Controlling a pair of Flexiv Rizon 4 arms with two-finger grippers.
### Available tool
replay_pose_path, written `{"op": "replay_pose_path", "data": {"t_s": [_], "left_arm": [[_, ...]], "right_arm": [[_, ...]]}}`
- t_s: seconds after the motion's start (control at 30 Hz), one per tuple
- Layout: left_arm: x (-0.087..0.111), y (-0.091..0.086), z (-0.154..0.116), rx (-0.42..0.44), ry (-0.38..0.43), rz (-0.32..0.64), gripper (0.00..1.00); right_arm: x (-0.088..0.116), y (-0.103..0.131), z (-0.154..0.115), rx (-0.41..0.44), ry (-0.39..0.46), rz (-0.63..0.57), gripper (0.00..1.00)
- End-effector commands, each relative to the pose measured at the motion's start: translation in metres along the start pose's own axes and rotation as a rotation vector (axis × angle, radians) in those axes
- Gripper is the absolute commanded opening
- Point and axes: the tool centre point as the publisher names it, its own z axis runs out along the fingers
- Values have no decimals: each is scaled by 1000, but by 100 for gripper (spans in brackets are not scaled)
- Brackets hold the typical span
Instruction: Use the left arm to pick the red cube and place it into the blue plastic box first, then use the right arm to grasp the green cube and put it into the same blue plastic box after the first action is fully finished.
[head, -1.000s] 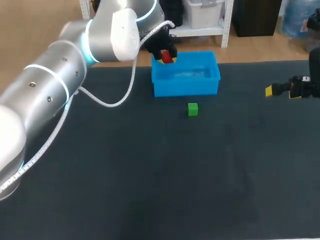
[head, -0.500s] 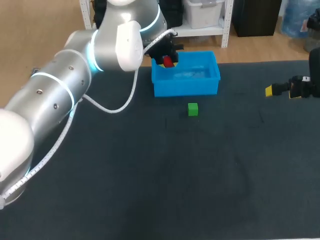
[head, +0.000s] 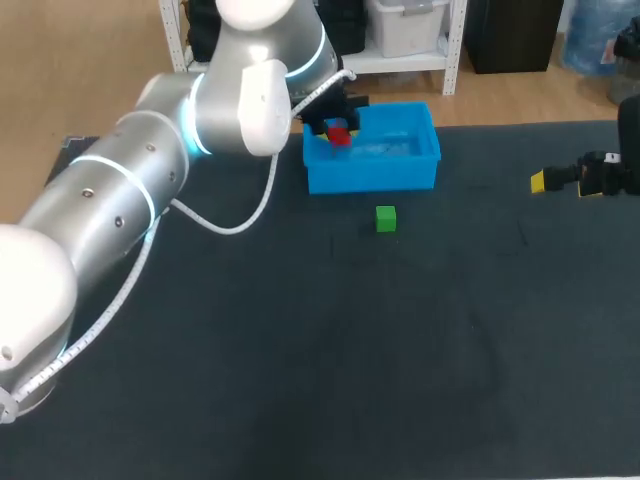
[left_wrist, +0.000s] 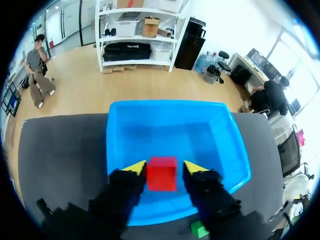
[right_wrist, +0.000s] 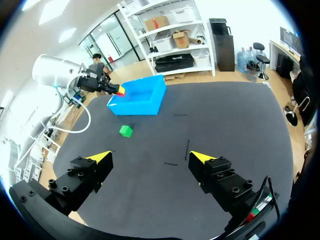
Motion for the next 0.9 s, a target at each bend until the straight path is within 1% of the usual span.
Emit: {"op": "replay_pose_path", "data": {"t_s": [0.03, 0.43, 0.9], "left_arm": [[-31, -4, 12, -2, 124, 2, 100], [-33, -4, 10, -1, 115, 13, 100], [-48, -7, -12, -4, 90, 43, 100]], "right_arm": [[0, 0, -1, 0, 0, -1, 100], [0, 0, -1, 0, 0, -1, 100], [0, 0, -1, 0, 0, -1, 100]]}}
